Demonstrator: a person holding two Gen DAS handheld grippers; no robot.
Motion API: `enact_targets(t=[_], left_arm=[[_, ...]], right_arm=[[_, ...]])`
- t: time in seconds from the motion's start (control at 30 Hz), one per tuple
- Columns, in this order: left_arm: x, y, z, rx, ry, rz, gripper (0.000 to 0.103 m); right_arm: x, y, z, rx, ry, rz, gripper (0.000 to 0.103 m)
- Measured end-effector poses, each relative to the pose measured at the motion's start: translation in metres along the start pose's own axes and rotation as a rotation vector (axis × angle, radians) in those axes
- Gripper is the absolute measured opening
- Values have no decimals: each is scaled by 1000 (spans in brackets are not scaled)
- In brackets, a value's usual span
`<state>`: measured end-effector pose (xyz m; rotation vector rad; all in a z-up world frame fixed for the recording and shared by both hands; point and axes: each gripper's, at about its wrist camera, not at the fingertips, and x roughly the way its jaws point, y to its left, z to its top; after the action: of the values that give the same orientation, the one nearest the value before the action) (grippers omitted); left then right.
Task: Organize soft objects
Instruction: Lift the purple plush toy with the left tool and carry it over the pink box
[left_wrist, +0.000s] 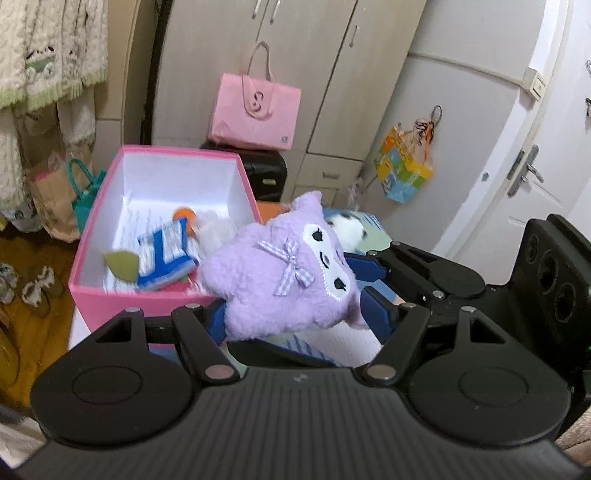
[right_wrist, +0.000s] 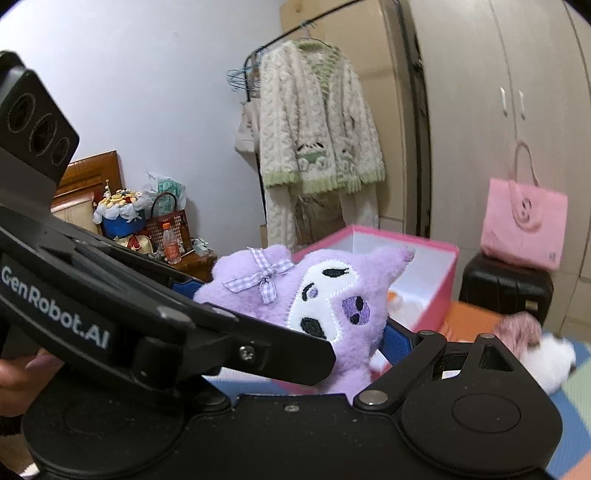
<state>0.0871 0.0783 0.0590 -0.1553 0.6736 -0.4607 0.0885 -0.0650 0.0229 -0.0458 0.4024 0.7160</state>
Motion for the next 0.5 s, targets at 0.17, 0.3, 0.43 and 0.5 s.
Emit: enact_targets(t=[0.17, 0.3, 0.43, 0.5], left_arm=[[13, 14, 25, -7, -26, 7, 70], [27, 30, 43, -31, -38, -9, 70], [44, 45, 57, -48, -45, 3, 70], [53, 53, 62, -58, -45, 4, 70]], right_arm=[[27, -12, 22, -22, -2, 12, 95], [52, -35, 36, 6, 22, 47, 95], [74, -53, 45, 21, 40, 63, 93], [86, -60, 48, 26, 54, 65, 93]])
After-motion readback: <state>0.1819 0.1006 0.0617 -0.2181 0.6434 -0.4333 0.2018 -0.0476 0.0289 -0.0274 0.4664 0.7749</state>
